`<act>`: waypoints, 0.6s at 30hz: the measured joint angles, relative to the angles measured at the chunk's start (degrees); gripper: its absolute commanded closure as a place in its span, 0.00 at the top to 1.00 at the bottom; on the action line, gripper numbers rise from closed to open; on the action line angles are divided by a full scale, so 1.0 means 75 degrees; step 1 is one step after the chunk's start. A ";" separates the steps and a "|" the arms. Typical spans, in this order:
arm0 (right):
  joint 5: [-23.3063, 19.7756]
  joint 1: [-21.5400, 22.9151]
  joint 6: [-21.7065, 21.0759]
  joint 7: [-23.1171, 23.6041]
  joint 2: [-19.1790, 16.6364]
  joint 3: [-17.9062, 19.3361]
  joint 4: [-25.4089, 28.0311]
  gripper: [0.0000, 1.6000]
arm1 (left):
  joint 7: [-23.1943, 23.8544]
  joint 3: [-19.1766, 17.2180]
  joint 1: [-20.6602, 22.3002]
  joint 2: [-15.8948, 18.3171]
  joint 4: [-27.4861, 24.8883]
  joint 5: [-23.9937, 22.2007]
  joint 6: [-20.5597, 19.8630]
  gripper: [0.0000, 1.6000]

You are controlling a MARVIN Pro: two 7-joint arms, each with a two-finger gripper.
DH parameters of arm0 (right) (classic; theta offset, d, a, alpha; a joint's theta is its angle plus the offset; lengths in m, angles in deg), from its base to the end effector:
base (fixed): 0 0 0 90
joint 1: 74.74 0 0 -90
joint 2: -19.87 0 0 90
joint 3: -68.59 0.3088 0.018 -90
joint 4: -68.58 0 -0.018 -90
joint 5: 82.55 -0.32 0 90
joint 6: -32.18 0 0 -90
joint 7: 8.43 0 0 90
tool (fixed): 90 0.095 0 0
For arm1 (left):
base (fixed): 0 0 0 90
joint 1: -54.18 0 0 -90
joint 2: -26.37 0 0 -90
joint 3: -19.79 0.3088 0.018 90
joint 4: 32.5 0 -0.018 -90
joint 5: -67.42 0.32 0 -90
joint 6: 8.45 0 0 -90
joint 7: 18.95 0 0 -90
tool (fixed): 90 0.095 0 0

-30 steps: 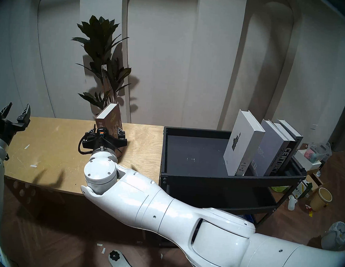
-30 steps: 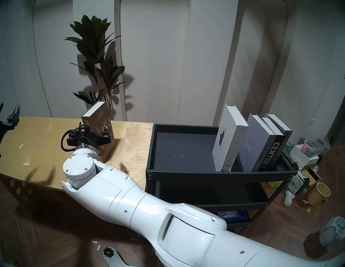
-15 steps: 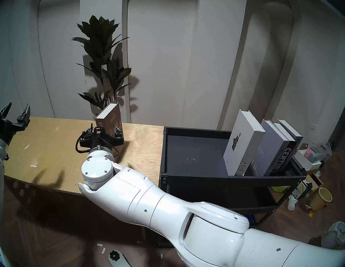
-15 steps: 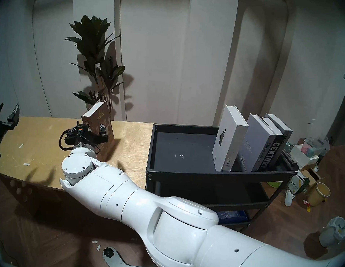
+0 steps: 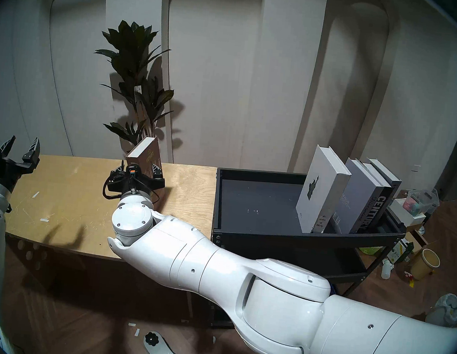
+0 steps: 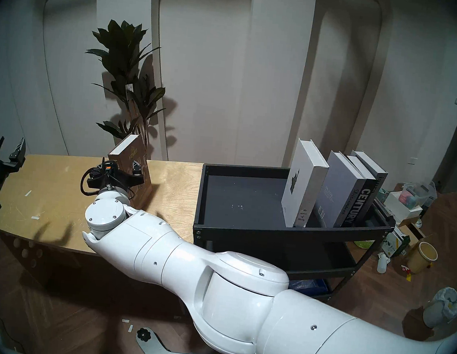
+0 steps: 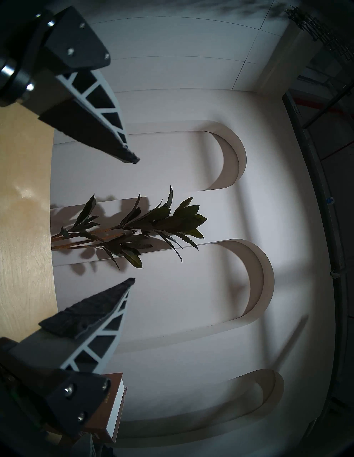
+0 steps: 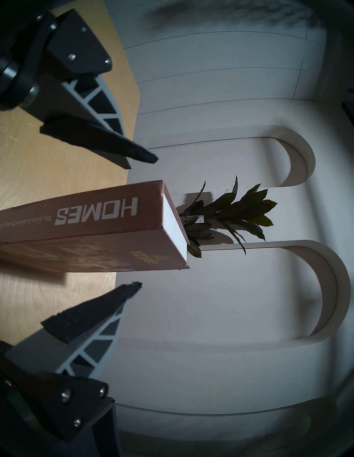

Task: Move the books from the display table onto the shelf, standing them upright with spines facing out and tallest at one end

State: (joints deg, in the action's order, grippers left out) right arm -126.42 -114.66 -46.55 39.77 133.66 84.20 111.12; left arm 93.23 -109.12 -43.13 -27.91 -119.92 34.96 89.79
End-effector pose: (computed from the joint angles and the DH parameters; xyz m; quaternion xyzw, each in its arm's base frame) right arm 0.4510 0.4551 -0.2227 -0.6853 -0.1099 -0.7016 0.1613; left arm 0.3287 0.3860 -0.1538 -0.5767 -0.0036 -0.8062 0.1323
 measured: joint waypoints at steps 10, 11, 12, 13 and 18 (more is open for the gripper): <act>-0.0326 0.0271 -0.0032 0.0163 0.0018 -0.0277 -0.0035 1.00 | -0.0005 0.0000 0.0002 -0.0001 0.0001 0.0005 0.0001 1.00; -0.0351 0.0298 -0.0040 0.0174 0.0020 -0.0296 -0.0046 1.00 | -0.0005 0.0000 0.0002 -0.0001 0.0001 0.0005 0.0001 1.00; -0.0396 0.0347 -0.0065 0.0189 0.0023 -0.0327 -0.0067 1.00 | -0.0006 0.0000 0.0002 -0.0001 0.0001 0.0006 0.0001 1.00; -0.0415 0.0370 -0.0080 0.0196 0.0023 -0.0340 -0.0075 1.00 | -0.0006 0.0000 0.0002 -0.0002 0.0001 0.0006 0.0001 1.00; -0.0568 0.0529 -0.0242 0.0229 0.0026 -0.0447 -0.0129 1.00 | -0.0008 0.0000 0.0002 -0.0002 0.0002 0.0007 0.0001 1.00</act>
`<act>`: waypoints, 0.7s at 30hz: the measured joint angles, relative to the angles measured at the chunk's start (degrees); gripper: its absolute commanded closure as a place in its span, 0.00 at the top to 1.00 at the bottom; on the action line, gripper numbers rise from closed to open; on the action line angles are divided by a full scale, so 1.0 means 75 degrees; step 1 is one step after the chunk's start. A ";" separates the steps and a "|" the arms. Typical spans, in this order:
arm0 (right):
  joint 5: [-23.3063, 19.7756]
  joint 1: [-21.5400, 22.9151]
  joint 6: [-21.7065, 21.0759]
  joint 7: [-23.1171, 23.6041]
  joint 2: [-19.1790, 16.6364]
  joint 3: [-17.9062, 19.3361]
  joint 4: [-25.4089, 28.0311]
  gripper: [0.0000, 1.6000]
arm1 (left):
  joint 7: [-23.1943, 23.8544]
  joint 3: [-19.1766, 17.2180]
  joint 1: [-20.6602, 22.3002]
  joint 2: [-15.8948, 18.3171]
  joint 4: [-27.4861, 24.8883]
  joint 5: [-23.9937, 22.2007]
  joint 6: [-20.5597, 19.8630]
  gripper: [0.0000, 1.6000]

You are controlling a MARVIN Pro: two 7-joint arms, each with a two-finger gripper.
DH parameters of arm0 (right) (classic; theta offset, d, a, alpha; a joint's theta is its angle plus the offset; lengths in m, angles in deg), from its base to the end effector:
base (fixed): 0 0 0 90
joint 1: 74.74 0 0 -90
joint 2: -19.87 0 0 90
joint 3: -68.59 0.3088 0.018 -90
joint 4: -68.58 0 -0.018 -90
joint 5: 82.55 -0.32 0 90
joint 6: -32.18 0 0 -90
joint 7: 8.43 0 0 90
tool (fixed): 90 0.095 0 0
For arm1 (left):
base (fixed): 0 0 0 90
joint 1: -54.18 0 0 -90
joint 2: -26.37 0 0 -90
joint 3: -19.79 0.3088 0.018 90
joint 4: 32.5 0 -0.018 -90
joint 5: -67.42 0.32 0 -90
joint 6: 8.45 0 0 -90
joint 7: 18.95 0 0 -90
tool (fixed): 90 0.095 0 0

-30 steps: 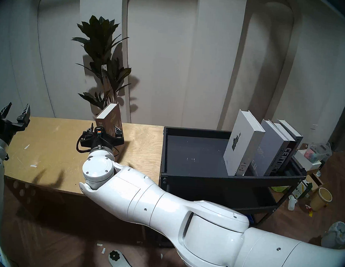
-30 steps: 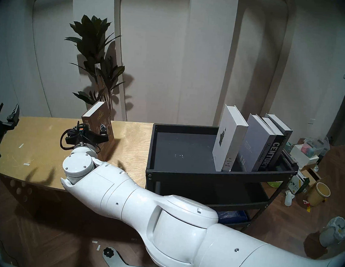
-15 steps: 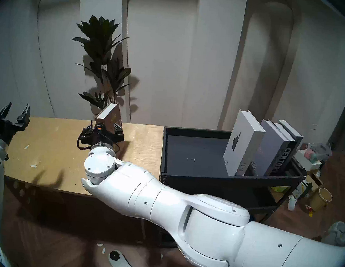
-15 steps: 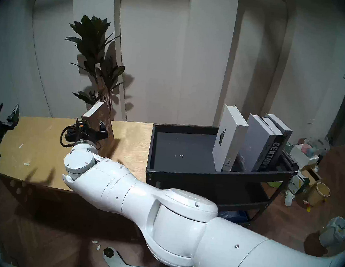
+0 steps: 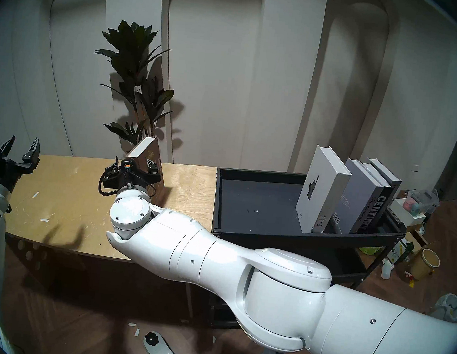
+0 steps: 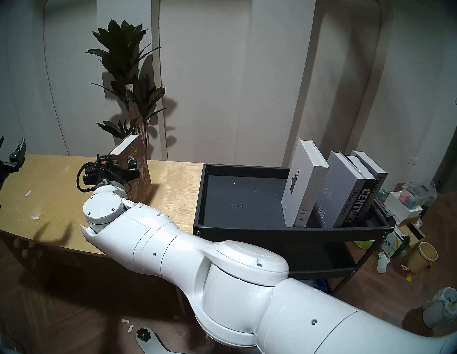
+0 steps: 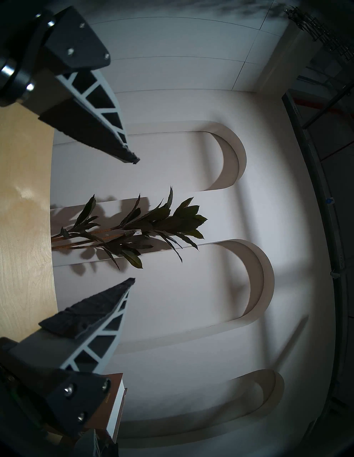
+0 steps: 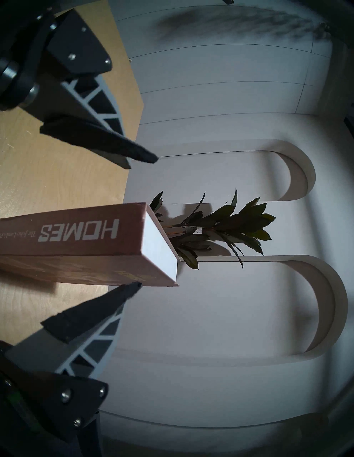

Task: Move the books from the display table onto the shelf, standing them upright with spines facing out and tallest at one end

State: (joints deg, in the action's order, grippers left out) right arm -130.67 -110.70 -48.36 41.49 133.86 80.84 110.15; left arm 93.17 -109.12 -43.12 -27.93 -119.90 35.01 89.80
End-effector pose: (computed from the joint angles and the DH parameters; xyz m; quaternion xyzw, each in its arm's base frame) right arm 0.4578 0.4611 -0.2101 -0.6827 -0.1431 -0.6985 0.1596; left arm 0.3287 0.3862 -0.1540 -0.5768 -0.0041 -0.8060 0.1328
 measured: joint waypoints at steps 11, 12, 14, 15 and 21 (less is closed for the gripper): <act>-0.0307 0.0255 -0.0321 0.0111 0.0019 -0.0176 -0.0221 1.00 | -0.0004 0.0000 0.0000 -0.0001 0.0002 0.0002 0.0000 1.00; -0.0332 0.0274 -0.0344 0.0124 0.0021 -0.0178 -0.0261 1.00 | -0.0005 0.0000 0.0000 -0.0001 0.0003 0.0002 0.0000 1.00; -0.0382 0.0310 -0.0387 0.0147 0.0021 -0.0179 -0.0335 1.00 | -0.0005 0.0001 0.0000 -0.0002 0.0003 0.0003 0.0000 1.00; -0.0400 0.0322 -0.0402 0.0155 0.0021 -0.0179 -0.0360 1.00 | -0.0006 0.0001 0.0000 -0.0002 0.0004 0.0003 0.0000 1.00; -0.0559 0.0414 -0.0540 0.0229 0.0021 -0.0202 -0.0508 1.00 | -0.0009 0.0002 0.0000 -0.0002 0.0006 0.0004 -0.0001 1.00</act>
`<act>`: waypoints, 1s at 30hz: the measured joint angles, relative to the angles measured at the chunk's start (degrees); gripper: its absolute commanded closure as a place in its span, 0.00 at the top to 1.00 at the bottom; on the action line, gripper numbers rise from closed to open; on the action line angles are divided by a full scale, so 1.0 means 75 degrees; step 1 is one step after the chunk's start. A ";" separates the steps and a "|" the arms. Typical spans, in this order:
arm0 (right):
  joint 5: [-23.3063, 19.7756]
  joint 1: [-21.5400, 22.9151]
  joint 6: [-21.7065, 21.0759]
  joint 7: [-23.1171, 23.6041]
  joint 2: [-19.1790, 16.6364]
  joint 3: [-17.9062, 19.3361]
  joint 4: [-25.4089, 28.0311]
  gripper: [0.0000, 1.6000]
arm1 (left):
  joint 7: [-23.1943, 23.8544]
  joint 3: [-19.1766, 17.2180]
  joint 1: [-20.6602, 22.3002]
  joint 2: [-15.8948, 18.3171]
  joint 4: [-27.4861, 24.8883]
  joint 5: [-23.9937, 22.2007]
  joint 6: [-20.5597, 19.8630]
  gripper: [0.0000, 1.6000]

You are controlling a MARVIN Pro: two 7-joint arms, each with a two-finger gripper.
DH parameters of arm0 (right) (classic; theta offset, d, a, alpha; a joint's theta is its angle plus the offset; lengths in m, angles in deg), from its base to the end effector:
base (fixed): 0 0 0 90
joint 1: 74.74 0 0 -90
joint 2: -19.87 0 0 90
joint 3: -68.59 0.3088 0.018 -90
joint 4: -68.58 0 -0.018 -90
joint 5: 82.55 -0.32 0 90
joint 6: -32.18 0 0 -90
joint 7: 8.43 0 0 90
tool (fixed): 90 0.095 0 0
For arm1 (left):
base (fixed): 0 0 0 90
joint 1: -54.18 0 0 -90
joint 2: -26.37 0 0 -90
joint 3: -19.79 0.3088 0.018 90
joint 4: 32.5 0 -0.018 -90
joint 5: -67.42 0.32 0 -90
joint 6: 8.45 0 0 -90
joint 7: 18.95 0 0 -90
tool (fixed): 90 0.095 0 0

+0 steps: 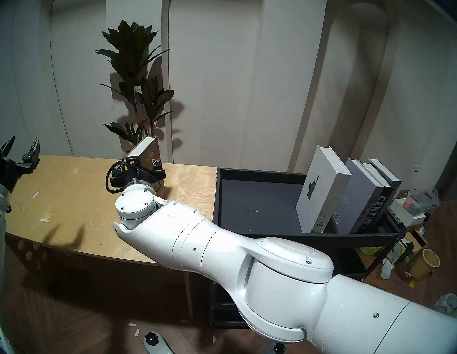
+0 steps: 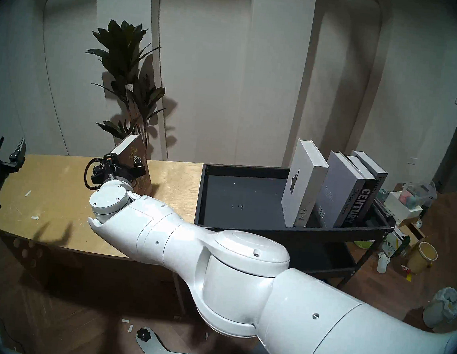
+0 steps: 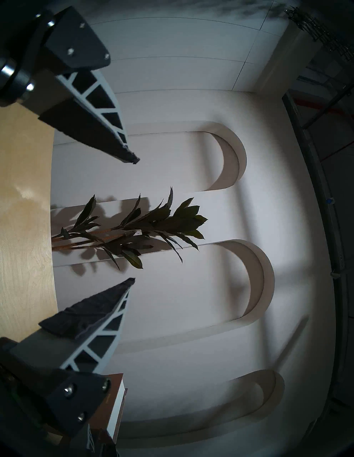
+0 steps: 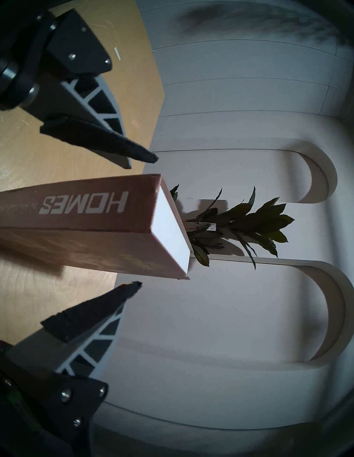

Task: Move the books from the display table onto the shelf, standing them upright with spines facing out and tallest at one end

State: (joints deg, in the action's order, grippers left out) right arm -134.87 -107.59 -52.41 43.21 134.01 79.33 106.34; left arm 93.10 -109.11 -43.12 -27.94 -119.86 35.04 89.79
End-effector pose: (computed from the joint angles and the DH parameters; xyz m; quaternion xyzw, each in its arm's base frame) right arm 0.4788 0.4515 -0.2135 -0.7056 -0.1655 -0.6774 0.1261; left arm 0.3287 0.3864 -0.1543 -0.5771 -0.0047 -0.8057 0.1333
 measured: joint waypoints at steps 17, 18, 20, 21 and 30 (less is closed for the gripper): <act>-0.0310 0.0077 -0.0133 0.0101 0.0011 -0.0220 -0.0090 1.00 | -0.0008 0.0000 0.0000 -0.0002 0.0004 0.0003 0.0000 1.00; -0.0325 0.0080 -0.0129 0.0102 0.0012 -0.0229 -0.0115 1.00 | -0.0008 0.0000 0.0000 -0.0002 0.0004 0.0003 0.0000 1.00; -0.0364 0.0089 -0.0120 0.0102 0.0014 -0.0242 -0.0186 1.00 | -0.0009 0.0000 0.0000 -0.0002 0.0004 0.0003 0.0000 1.00; -0.0385 0.0097 -0.0116 0.0101 0.0015 -0.0244 -0.0229 1.00 | -0.0009 0.0000 0.0000 -0.0002 0.0004 0.0004 0.0000 1.00; -0.0545 0.0202 -0.0090 0.0063 0.0015 -0.0235 -0.0531 1.00 | -0.0012 0.0000 0.0000 -0.0002 0.0005 0.0005 0.0000 1.00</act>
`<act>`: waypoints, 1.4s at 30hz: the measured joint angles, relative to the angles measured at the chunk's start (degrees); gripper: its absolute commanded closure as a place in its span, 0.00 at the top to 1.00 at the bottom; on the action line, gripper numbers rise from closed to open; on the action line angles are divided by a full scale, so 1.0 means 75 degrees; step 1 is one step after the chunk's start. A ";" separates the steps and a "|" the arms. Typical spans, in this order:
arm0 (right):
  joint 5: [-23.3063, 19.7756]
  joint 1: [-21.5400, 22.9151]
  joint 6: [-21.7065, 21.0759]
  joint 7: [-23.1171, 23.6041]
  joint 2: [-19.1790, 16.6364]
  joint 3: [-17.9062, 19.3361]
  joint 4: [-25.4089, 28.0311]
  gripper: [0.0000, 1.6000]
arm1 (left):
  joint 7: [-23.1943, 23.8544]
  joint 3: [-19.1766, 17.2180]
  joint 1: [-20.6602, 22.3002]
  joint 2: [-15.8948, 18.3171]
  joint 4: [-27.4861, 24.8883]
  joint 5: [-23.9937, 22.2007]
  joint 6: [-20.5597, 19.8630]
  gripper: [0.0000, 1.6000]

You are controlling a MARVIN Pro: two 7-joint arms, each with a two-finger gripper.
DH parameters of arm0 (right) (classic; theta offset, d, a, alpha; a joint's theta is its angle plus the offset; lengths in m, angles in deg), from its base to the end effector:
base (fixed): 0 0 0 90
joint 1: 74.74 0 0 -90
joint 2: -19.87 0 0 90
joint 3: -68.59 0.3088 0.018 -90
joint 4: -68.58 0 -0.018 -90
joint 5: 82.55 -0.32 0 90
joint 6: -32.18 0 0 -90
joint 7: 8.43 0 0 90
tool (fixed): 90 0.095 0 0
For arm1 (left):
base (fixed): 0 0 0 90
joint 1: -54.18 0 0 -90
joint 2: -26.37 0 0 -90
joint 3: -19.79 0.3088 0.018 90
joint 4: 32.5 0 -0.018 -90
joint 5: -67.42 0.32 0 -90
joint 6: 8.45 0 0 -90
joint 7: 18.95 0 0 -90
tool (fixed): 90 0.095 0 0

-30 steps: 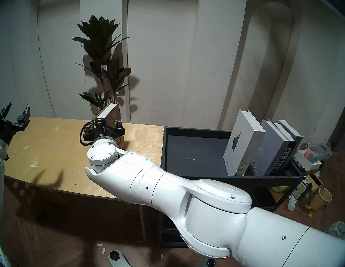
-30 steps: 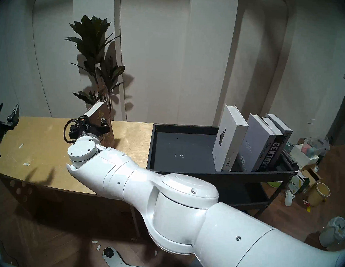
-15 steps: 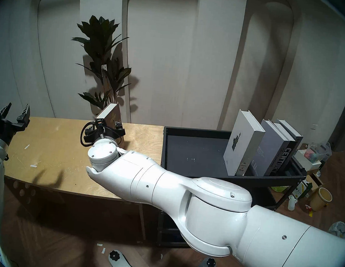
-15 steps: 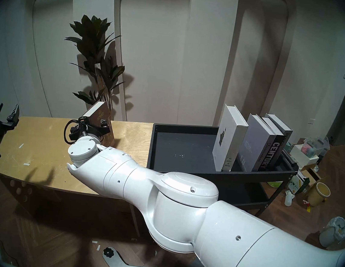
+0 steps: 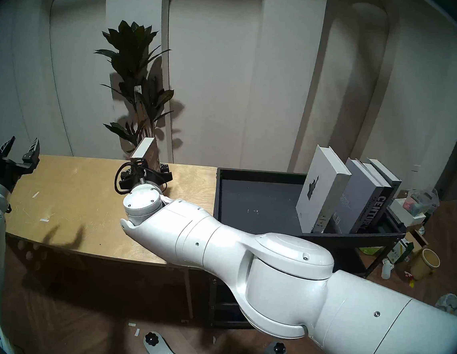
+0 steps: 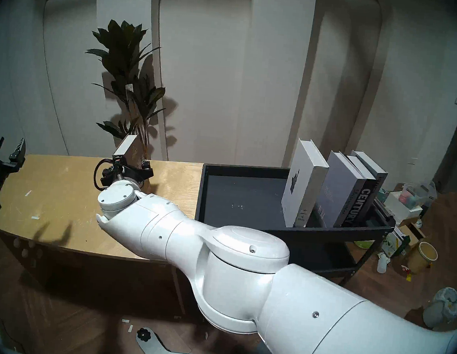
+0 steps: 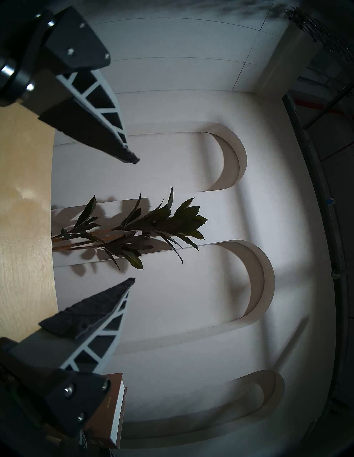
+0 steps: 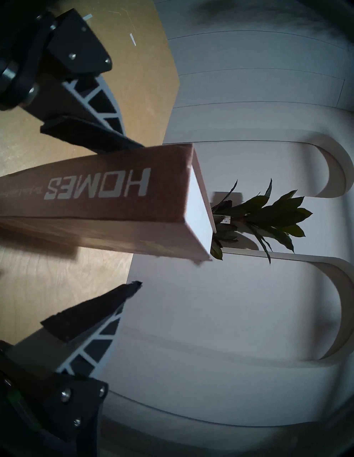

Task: Move the books from the display table onto the shelf, standing them upright with spines facing out and tallest at one end

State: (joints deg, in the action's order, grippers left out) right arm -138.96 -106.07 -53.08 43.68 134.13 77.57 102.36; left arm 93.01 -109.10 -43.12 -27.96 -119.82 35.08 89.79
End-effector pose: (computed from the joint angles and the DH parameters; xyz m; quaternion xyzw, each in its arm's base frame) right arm 0.4955 0.4373 -0.2245 -0.7245 -0.1606 -0.6627 0.1009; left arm 0.3286 0.3866 -0.1547 -0.5774 -0.0055 -0.8054 0.1338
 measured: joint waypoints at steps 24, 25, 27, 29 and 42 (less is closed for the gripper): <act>-0.0152 0.0078 0.0251 -0.0202 0.0020 -0.0087 -0.0225 0.00 | -0.0006 0.0000 0.0000 -0.0001 0.0000 0.0003 0.0000 1.00; -0.0153 0.0079 0.0284 -0.0214 0.0023 -0.0087 -0.0255 0.00 | -0.0006 0.0000 0.0000 -0.0001 0.0000 0.0003 0.0000 1.00; -0.0153 0.0080 0.0373 -0.0249 0.0028 -0.0093 -0.0327 0.00 | -0.0007 0.0000 0.0000 -0.0001 0.0000 0.0004 0.0000 1.00; -0.0134 0.0079 0.0486 -0.0308 0.0029 -0.0126 -0.0400 0.00 | -0.0007 0.0000 0.0000 -0.0001 0.0000 0.0004 0.0000 1.00; 0.0133 0.0164 0.1653 -0.1122 0.0004 -0.0148 0.0005 0.00 | -0.0007 0.0000 0.0002 -0.0001 -0.0002 0.0004 0.0003 1.00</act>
State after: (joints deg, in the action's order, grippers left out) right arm -137.96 -104.84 -40.68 35.26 134.16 76.46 102.40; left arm 92.96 -109.11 -43.10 -27.97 -119.84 35.12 89.81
